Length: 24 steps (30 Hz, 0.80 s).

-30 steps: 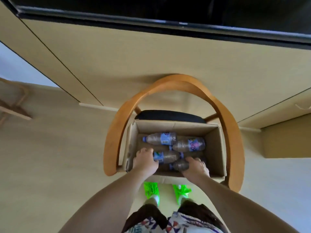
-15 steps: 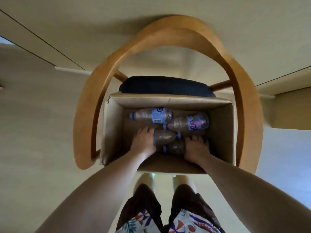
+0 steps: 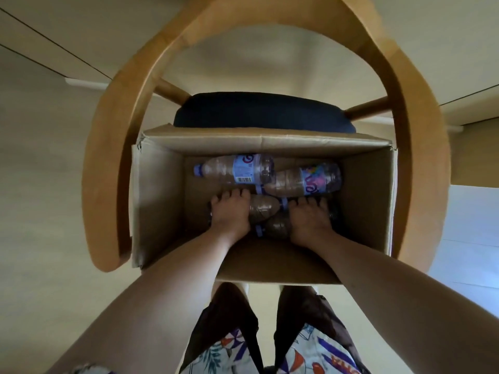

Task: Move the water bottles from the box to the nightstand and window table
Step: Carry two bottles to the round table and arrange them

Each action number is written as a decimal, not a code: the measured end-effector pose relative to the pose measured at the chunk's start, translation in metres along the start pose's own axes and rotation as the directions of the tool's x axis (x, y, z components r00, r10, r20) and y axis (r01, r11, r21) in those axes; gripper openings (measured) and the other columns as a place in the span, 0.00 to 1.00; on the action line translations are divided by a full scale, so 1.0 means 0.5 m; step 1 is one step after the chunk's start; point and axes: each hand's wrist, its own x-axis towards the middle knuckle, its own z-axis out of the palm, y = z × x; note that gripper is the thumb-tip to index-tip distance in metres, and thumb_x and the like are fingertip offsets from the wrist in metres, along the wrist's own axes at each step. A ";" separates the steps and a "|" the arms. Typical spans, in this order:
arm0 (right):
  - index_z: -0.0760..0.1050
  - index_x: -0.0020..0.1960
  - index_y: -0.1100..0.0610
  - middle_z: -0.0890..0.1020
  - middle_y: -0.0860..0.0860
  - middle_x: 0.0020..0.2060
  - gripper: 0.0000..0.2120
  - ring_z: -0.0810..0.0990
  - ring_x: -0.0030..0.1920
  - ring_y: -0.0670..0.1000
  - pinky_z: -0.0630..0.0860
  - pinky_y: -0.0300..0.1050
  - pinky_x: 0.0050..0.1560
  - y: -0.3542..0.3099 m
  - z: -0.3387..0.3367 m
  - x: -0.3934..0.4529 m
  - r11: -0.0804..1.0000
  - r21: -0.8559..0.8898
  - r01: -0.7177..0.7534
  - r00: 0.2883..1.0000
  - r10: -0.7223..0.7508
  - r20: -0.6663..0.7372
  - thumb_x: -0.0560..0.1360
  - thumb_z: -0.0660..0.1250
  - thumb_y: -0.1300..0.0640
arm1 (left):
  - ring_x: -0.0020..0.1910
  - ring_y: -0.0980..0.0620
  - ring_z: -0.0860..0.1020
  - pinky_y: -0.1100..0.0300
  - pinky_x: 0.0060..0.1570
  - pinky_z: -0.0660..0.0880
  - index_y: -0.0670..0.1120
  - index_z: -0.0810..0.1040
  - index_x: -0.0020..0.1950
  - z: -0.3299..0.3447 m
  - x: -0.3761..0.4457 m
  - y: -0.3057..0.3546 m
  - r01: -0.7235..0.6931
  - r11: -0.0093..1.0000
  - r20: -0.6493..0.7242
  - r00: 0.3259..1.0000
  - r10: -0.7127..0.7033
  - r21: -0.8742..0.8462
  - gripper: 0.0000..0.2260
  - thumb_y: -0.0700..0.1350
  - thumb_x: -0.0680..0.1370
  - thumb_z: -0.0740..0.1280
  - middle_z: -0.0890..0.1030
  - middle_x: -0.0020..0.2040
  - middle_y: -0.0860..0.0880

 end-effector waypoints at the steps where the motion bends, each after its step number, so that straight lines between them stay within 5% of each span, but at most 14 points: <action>1: 0.69 0.71 0.52 0.73 0.56 0.69 0.30 0.70 0.68 0.59 0.60 0.61 0.73 0.006 -0.005 -0.001 1.000 0.019 0.010 1.000 -0.010 0.004 0.72 0.73 0.47 | 0.66 0.41 0.75 0.43 0.63 0.69 0.50 0.71 0.67 -0.003 0.000 -0.002 0.011 1.000 0.027 1.000 -0.011 -0.024 0.26 0.50 0.71 0.75 0.77 0.66 0.45; 10: 0.62 0.74 0.52 0.70 0.54 0.72 0.36 0.68 0.71 0.59 0.63 0.60 0.71 0.016 -0.032 -0.056 0.999 0.039 0.029 0.999 -0.028 -0.026 0.70 0.74 0.54 | 0.60 0.41 0.80 0.47 0.61 0.74 0.51 0.72 0.64 -0.053 -0.076 -0.043 0.105 0.991 0.073 0.992 -0.099 -0.086 0.30 0.53 0.65 0.78 0.82 0.59 0.46; 15: 0.61 0.74 0.51 0.72 0.54 0.69 0.42 0.70 0.70 0.59 0.67 0.58 0.70 0.027 -0.075 -0.112 0.961 0.265 -0.082 0.997 0.079 0.021 0.65 0.76 0.53 | 0.58 0.43 0.81 0.49 0.56 0.79 0.51 0.72 0.63 -0.114 -0.127 -0.053 0.190 0.963 0.062 0.982 -0.181 -0.190 0.33 0.54 0.62 0.81 0.82 0.57 0.47; 20: 0.63 0.72 0.52 0.77 0.54 0.61 0.45 0.77 0.62 0.58 0.78 0.50 0.58 0.028 -0.128 -0.177 0.887 0.448 -0.110 0.988 0.147 -0.048 0.59 0.80 0.51 | 0.56 0.44 0.82 0.53 0.52 0.79 0.49 0.75 0.61 -0.179 -0.184 -0.040 0.194 0.935 -0.004 0.979 -0.205 -0.298 0.33 0.54 0.60 0.81 0.81 0.56 0.47; 24: 0.65 0.67 0.53 0.79 0.53 0.55 0.43 0.80 0.57 0.57 0.77 0.47 0.47 0.020 -0.185 -0.225 0.776 0.615 -0.137 0.962 0.252 -0.104 0.57 0.82 0.51 | 0.53 0.46 0.81 0.58 0.46 0.74 0.51 0.75 0.58 -0.252 -0.216 -0.018 0.116 0.909 -0.076 0.984 -0.159 -0.400 0.31 0.54 0.58 0.80 0.77 0.51 0.52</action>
